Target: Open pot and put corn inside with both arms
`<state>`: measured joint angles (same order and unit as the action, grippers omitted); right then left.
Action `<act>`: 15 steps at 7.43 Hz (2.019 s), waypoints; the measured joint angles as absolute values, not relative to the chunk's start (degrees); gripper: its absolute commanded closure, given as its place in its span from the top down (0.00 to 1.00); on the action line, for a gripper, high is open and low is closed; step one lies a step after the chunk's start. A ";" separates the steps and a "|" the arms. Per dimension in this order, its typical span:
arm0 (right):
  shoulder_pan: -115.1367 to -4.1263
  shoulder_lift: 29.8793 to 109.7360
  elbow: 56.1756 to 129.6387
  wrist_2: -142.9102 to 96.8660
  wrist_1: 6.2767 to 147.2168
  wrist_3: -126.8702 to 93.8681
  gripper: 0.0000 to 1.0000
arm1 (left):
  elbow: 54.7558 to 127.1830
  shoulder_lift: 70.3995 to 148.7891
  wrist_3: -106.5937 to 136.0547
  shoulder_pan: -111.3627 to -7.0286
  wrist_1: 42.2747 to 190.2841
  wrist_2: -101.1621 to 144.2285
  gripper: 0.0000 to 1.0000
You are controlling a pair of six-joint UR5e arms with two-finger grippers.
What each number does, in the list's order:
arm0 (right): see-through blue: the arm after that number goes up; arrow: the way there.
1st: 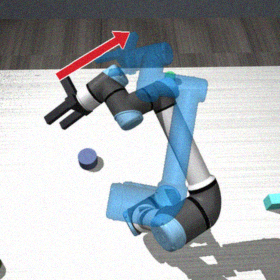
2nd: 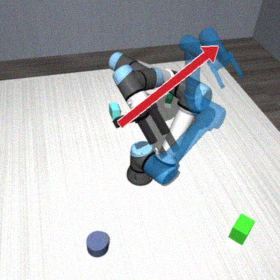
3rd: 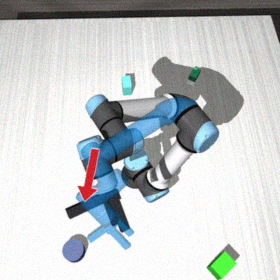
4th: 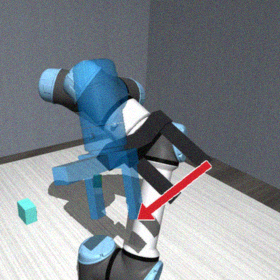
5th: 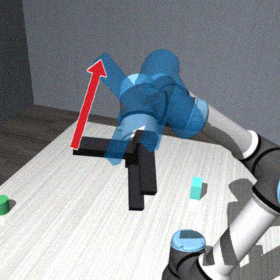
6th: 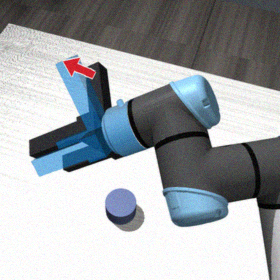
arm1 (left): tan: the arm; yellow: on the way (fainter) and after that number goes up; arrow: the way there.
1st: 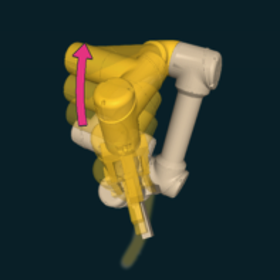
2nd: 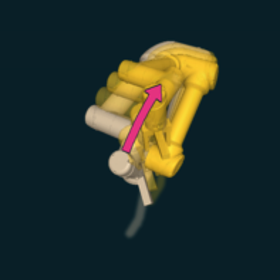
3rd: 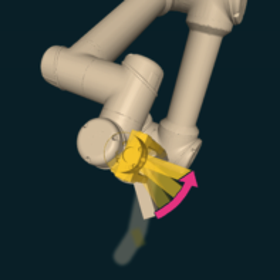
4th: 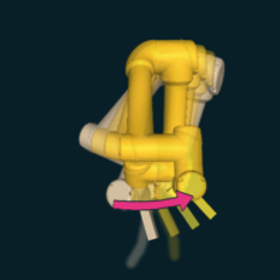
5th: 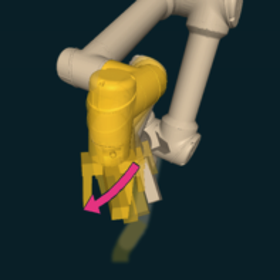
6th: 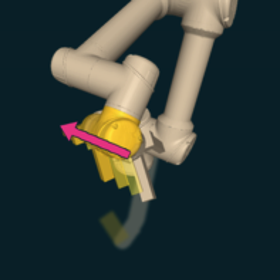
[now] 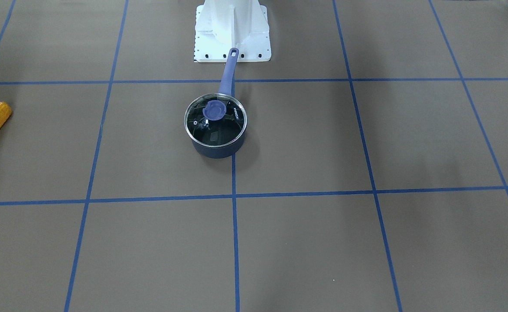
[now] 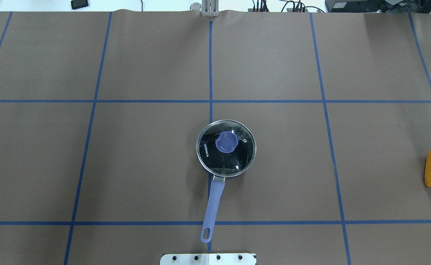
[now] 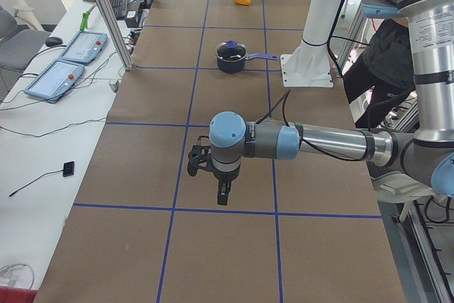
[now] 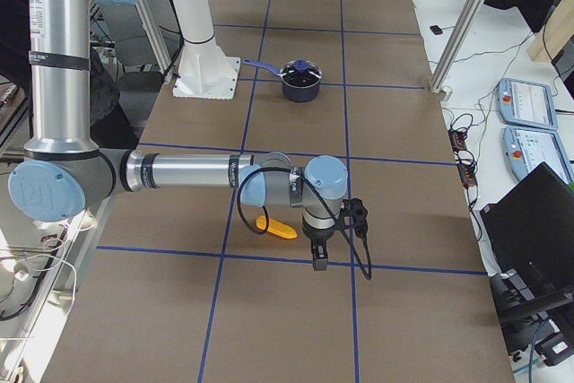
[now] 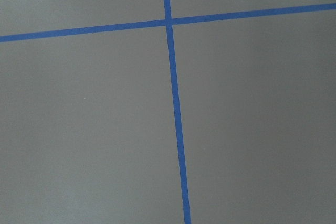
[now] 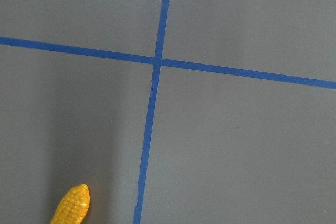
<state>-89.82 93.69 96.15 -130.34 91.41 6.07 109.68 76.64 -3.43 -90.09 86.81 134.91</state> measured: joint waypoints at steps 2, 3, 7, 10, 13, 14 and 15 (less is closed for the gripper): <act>-89.82 93.69 96.17 -130.42 91.41 6.04 1.00 | 109.88 76.65 -3.39 -90.09 86.78 134.91 0.98; -89.82 93.70 96.21 -130.44 91.39 6.03 1.00 | 109.99 76.69 -3.32 -90.09 86.77 134.91 0.98; -89.81 93.63 95.58 -129.44 79.95 5.73 1.00 | 112.67 78.44 -3.14 -90.03 88.55 134.97 0.98; -88.86 92.77 95.93 -130.07 73.03 2.66 1.00 | 113.88 85.23 -3.02 -87.61 96.71 135.13 0.98; -85.49 91.12 96.22 -130.58 71.87 -1.18 1.00 | 112.46 84.92 -1.37 -82.70 111.30 135.82 0.99; -85.07 90.92 96.22 -130.60 71.42 -1.65 1.00 | 111.97 86.10 3.62 -77.86 113.72 135.62 0.99; -84.90 90.84 96.16 -130.60 71.04 -1.86 1.00 | 111.69 88.83 12.22 -71.86 114.03 135.05 0.99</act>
<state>-84.90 90.84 96.16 -130.60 71.04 -1.86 111.69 88.83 12.22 -71.86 114.03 135.05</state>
